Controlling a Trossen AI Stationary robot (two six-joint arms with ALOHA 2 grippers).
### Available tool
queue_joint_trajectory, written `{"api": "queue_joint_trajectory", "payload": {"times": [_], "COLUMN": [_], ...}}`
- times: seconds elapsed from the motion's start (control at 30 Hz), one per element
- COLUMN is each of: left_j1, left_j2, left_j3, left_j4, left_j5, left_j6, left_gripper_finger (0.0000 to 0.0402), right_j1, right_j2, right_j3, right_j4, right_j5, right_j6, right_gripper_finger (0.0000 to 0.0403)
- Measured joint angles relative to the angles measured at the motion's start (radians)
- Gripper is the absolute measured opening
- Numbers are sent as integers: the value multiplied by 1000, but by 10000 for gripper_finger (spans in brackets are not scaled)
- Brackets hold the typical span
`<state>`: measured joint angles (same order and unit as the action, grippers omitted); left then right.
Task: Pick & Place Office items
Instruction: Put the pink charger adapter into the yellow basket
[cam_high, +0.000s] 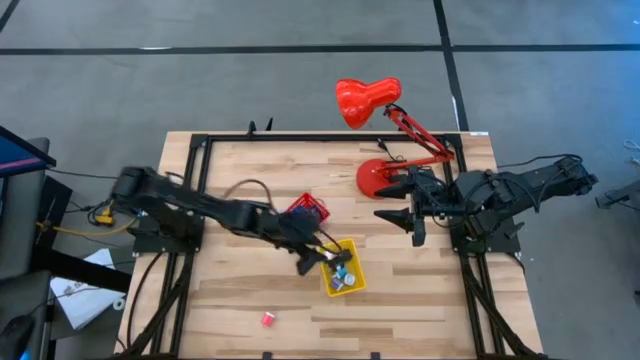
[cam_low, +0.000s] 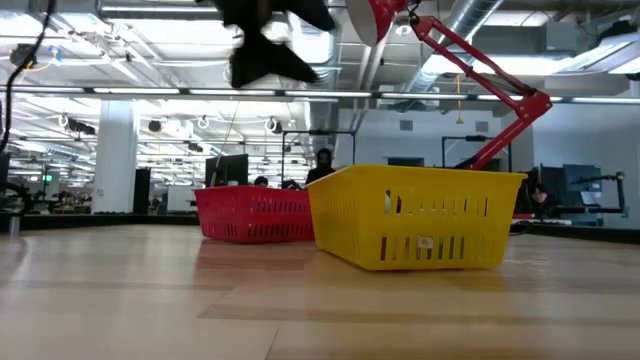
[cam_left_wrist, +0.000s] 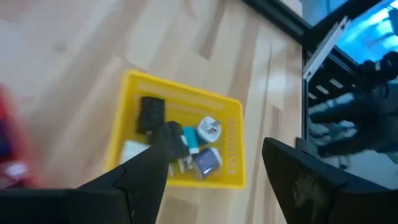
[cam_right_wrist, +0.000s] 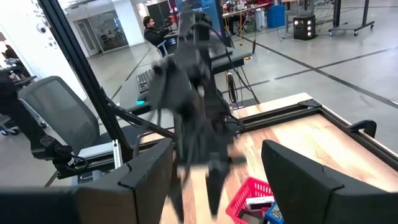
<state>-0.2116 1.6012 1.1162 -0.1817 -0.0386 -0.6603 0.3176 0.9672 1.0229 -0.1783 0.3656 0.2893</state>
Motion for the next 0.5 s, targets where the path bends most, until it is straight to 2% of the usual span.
{"api": "queue_joint_trajectory", "payload": {"times": [0.13,0.27,0.37,0.5], "left_j1": [-37,-86,-137,-219], "left_j2": [-155,-264,-305,-301], "left_j3": [1,1,1,1], "left_j4": [-170,-291,-341,-396], "left_j5": [-66,-76,-78,-82], "left_j6": [-16,-156,-257,-398], "left_gripper_finger": [250,244,237,225], "right_j1": [0,-1,-1,-1], "right_j2": [0,0,0,0], "right_j3": [0,0,0,0], "right_j4": [0,0,0,0], "right_j5": [0,0,0,0], "right_j6": [0,0,0,0], "right_gripper_finger": [240,240,240,240]}}
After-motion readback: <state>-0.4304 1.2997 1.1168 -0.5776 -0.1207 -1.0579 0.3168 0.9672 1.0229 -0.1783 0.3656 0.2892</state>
